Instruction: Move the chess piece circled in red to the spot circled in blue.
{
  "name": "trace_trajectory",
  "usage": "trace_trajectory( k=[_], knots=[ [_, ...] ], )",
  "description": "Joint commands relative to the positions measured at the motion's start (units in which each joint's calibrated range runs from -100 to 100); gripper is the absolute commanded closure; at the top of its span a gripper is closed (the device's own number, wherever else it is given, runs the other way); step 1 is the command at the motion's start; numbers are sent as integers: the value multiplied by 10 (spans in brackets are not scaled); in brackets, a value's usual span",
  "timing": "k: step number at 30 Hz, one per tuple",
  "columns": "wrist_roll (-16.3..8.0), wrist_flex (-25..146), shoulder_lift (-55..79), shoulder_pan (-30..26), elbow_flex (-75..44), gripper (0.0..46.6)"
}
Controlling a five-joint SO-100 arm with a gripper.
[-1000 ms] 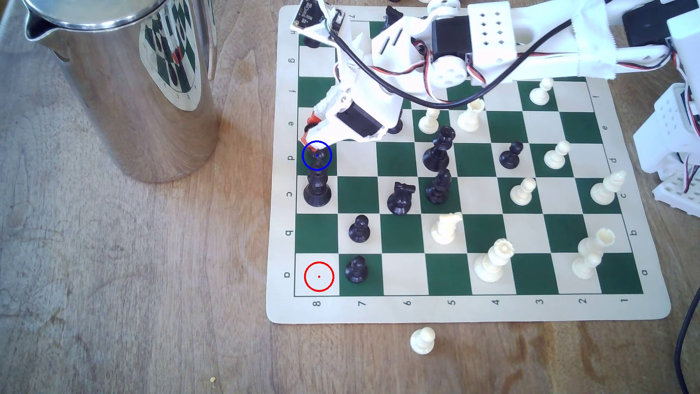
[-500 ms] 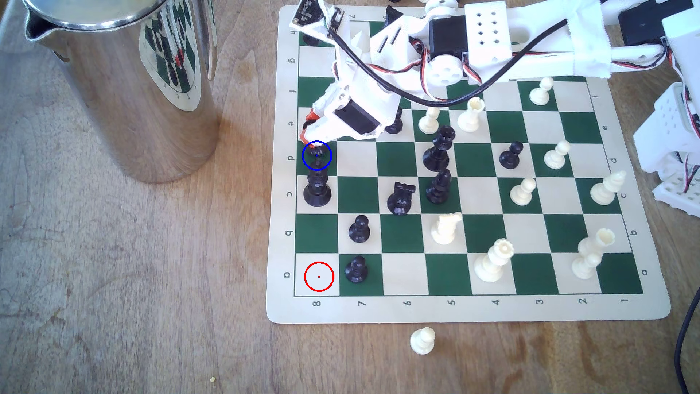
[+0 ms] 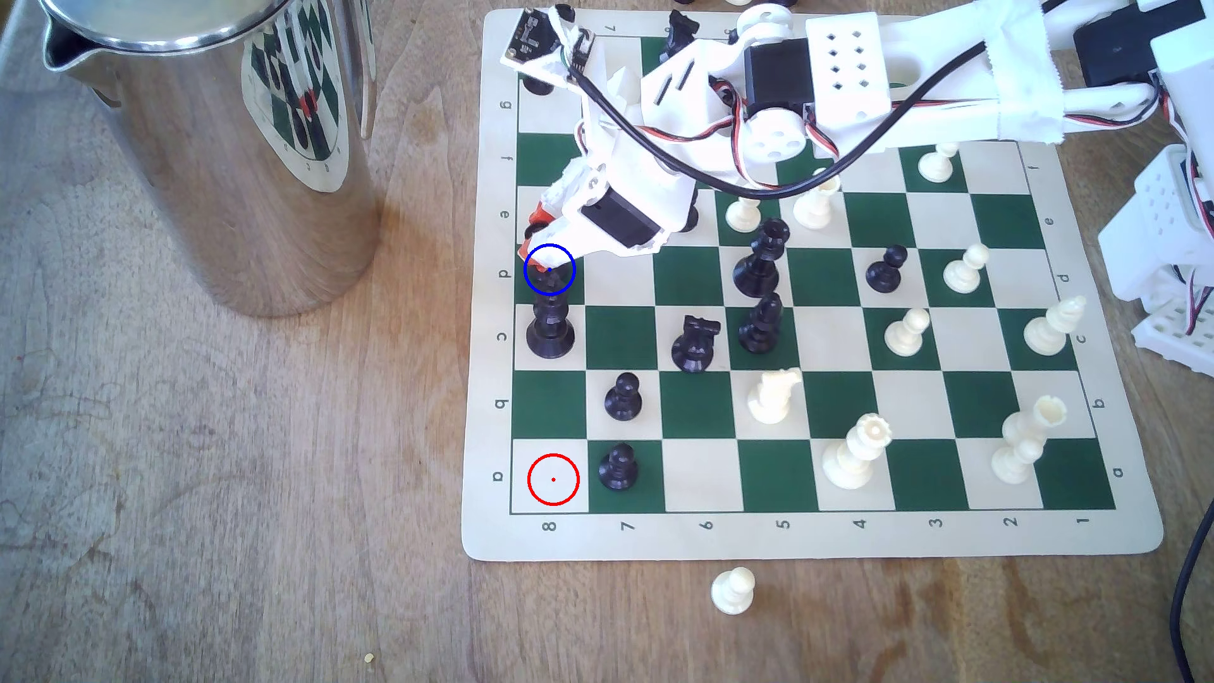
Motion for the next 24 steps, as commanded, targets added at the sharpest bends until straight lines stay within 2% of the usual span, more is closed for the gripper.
trace_trajectory(
  k=[1,13,24],
  knots=[
    [1,-5,-21,-3,-13,392],
    [4,11,-21,-1,-13,331],
    [10,42,-37,0,-8,337]
  ],
)
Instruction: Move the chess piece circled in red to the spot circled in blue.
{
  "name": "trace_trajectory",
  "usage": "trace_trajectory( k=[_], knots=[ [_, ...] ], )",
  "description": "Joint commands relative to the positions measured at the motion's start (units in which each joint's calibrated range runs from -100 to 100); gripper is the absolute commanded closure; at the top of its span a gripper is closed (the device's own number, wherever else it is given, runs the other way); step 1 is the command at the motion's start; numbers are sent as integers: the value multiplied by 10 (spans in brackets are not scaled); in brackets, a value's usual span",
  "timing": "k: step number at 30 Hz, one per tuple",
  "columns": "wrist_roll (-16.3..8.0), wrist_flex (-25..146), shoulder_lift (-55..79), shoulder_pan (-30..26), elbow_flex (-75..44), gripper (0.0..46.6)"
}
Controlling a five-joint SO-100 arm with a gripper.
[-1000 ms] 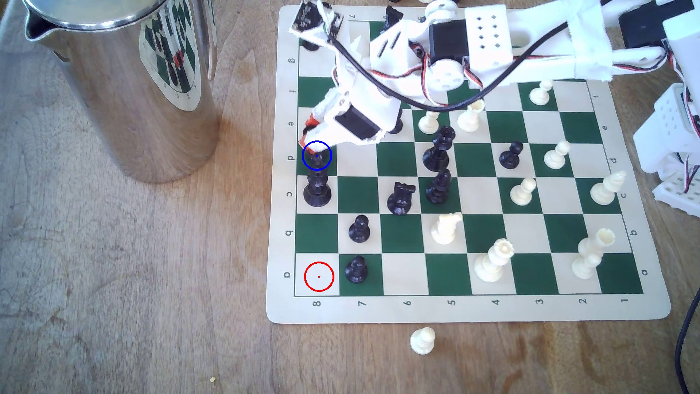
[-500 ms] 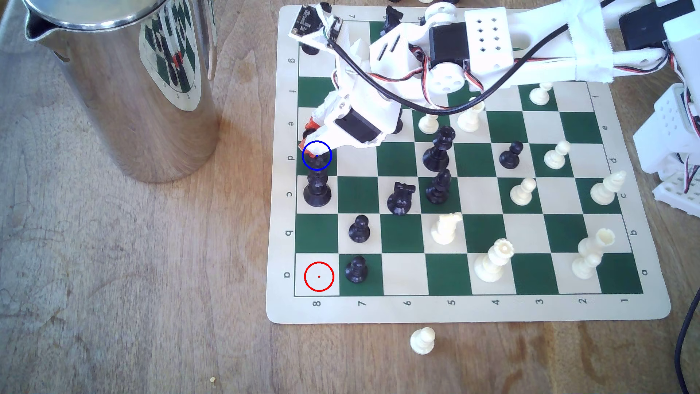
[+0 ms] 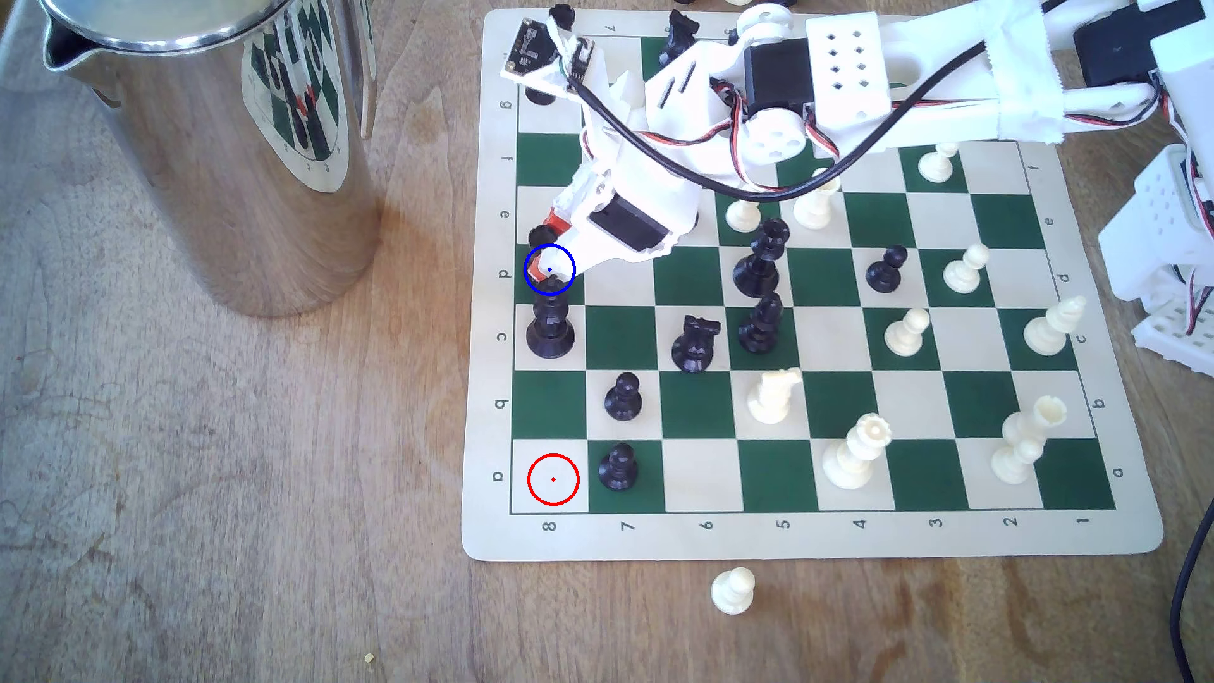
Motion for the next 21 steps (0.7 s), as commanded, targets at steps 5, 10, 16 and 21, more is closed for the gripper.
trace_trajectory(
  k=[5,10,16,21],
  knots=[
    [7,15,-73,5,32,337],
    [11,36,-133,12,74,336],
    [12,74,-267,11,146,335],
    [11,124,-393,-5,190,333]
  ],
)
